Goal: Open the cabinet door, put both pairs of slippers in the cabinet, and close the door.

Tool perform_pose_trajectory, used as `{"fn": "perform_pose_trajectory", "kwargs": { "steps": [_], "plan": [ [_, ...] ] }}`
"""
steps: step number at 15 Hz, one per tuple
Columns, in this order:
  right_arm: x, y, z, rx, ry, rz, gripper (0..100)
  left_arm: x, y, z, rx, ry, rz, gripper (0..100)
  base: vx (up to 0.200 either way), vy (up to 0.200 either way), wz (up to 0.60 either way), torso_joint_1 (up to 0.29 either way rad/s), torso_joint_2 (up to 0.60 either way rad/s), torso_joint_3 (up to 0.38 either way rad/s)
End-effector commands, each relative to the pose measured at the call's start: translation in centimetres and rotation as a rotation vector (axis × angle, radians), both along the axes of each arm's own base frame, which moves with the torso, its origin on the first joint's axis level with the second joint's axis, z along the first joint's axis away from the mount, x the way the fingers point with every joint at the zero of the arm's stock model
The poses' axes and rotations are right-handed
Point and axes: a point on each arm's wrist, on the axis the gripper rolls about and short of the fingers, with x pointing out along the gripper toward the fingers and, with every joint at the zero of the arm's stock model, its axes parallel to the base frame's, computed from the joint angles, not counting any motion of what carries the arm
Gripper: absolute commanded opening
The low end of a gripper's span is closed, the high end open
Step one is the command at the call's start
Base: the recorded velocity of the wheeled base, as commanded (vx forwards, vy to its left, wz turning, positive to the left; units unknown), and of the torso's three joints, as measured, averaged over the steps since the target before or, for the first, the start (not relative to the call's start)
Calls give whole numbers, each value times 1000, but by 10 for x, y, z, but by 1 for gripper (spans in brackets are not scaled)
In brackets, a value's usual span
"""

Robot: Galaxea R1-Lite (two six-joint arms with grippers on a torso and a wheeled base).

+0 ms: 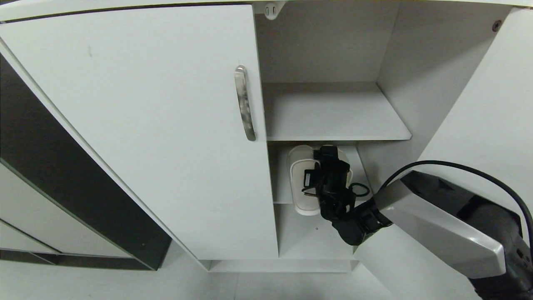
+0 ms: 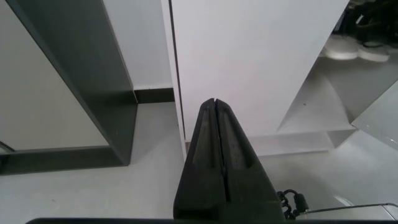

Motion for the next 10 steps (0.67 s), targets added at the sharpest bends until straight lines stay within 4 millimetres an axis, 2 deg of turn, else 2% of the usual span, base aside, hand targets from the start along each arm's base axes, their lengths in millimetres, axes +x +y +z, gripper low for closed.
{"fn": "perform_pose_trajectory", "kwargs": {
  "steps": [1,6,10],
  "plan": [
    [6,0,0,3,-7,-9,0,0,0,0,1,1,0,0,0,0,0,0,0,0],
    [20,-2,2,-24,-21,-29,0,0,0,0,1,1,0,0,0,0,0,0,0,0],
    [22,-1,-1,-35,-13,-29,0,0,0,0,-1,1,0,0,0,0,0,0,0,0]
  ]
}}
